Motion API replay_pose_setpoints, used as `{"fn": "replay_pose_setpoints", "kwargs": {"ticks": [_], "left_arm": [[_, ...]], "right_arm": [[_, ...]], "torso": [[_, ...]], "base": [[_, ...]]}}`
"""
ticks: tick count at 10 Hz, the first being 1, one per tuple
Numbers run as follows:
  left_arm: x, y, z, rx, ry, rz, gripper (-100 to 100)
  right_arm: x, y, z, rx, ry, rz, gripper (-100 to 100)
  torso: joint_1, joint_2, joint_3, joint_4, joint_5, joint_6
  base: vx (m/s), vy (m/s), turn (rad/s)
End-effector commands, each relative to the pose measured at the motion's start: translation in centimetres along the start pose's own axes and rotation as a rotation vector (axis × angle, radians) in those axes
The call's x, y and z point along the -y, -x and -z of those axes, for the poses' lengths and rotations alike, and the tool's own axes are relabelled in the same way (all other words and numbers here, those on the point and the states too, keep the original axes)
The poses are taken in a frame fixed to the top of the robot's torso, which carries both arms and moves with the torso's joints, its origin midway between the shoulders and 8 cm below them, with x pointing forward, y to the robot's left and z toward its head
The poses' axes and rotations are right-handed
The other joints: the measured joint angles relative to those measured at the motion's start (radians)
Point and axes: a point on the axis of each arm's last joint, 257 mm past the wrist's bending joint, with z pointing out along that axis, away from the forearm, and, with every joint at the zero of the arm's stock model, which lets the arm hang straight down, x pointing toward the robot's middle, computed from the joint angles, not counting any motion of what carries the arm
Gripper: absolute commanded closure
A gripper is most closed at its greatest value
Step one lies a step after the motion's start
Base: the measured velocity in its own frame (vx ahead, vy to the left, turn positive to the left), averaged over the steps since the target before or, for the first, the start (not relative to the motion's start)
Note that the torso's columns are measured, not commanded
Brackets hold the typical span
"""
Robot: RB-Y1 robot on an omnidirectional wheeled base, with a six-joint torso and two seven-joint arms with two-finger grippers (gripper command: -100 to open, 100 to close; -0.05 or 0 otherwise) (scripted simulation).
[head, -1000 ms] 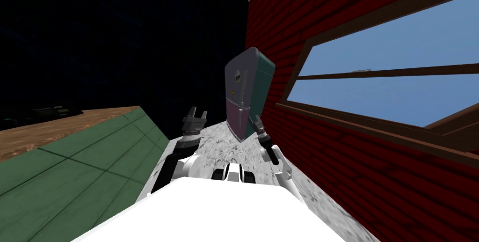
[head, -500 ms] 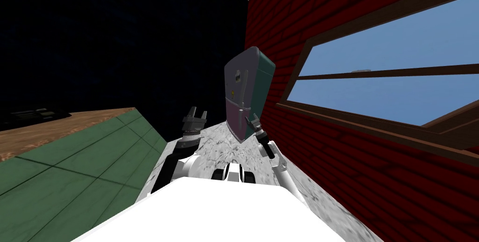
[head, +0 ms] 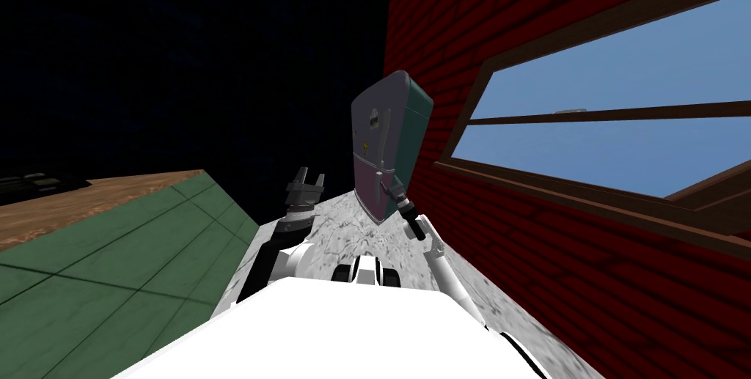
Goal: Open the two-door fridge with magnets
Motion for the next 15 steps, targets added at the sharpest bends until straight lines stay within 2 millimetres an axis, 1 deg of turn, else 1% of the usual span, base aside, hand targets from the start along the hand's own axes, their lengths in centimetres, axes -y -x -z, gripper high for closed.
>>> {"fn": "replay_pose_setpoints", "kwargs": {"ticks": [1,3,4,5,6,7,8,9,10,11,12,13,14,15], "left_arm": [[0.0,0.0,0.0,0.0,0.0,0.0,0],[0.0,0.0,0.0,0.0,0.0,0.0,0],[0.0,0.0,0.0,0.0,0.0,0.0,0],[0.0,0.0,0.0,0.0,0.0,0.0,0],[0.0,0.0,0.0,0.0,0.0,0.0,0],[0.0,0.0,0.0,0.0,0.0,0.0,0],[0.0,0.0,0.0,0.0,0.0,0.0,0],[0.0,0.0,0.0,0.0,0.0,0.0,0],[0.0,0.0,0.0,0.0,0.0,0.0,0],[0.0,0.0,0.0,0.0,0.0,0.0,0],[0.0,0.0,0.0,0.0,0.0,0.0,0],[0.0,0.0,0.0,0.0,0.0,0.0,0],[0.0,0.0,0.0,0.0,0.0,0.0,0],[0.0,0.0,0.0,0.0,0.0,0.0,0]], "right_arm": [[-0.6,-1.3,-1.3,-0.027,0.035,0.129,-100],[-0.6,-1.3,-1.3,-0.026,0.036,0.164,-100],[-0.8,-2.1,-2.2,-0.043,0.06,0.242,-100],[-0.8,-2.1,-2.2,-0.043,0.061,0.262,-100],[-1.0,-3.0,-3.0,-0.061,0.084,0.329,-100],[-1.0,-3.0,-3.0,-0.06,0.085,0.359,-100],[-1.2,-3.9,-3.8,-0.078,0.108,0.427,-100],[-1.2,-3.9,-3.8,-0.077,0.109,0.456,-100],[-1.2,-4.9,-4.4,-0.095,0.132,0.524,-100],[-1.2,-4.9,-4.4,-0.094,0.133,0.552,-100],[-1.1,-5.8,-5.0,-0.113,0.156,0.621,-100],[-1.1,-5.8,-5.0,-0.111,0.157,0.647,-100],[-1.0,-6.8,-5.5,-0.13,0.179,0.715,-100],[-1.0,-6.8,-5.5,-0.128,0.181,0.743,-100]], "torso": [[0.001,-0.001,0.0,0.0,0.0,0.0],[0.0,-0.001,-0.001,-0.001,0.0,0.0],[-0.001,0.001,0.0,0.0,0.0,0.0],[0.0,0.0,0.0,0.0,0.0,0.0],[0.0,0.0,0.0,0.0,0.0,0.0],[0.0,-0.002,-0.001,-0.001,0.0,0.0],[0.0,-0.002,-0.001,-0.001,0.0,0.0],[0.0,-0.002,-0.001,-0.001,0.0,0.0],[0.0,-0.001,0.0,0.0,0.0,0.0],[0.0,-0.001,-0.001,0.0,0.0,0.0],[-0.001,-0.001,0.0,0.0,0.0,0.0],[0.0,-0.001,-0.001,0.0,0.0,0.0],[0.0,0.0,0.0,0.0,0.0,0.0],[0.0,-0.001,0.0,0.0,0.0,0.0]], "base": [[0.05,0.038,-0.045],[0.025,0.027,-0.005],[0.017,0.029,-0.031],[0.022,0.031,-0.02],[0.03,0.035,-0.023],[0.038,0.033,-0.013],[0.04,0.032,-0.022],[0.032,0.028,-0.007],[0.038,0.026,-0.012],[0.037,0.019,-0.004],[0.039,0.014,-0.007],[0.033,0.012,0.001],[0.034,0.017,-0.001],[0.03,0.009,0.0]]}}
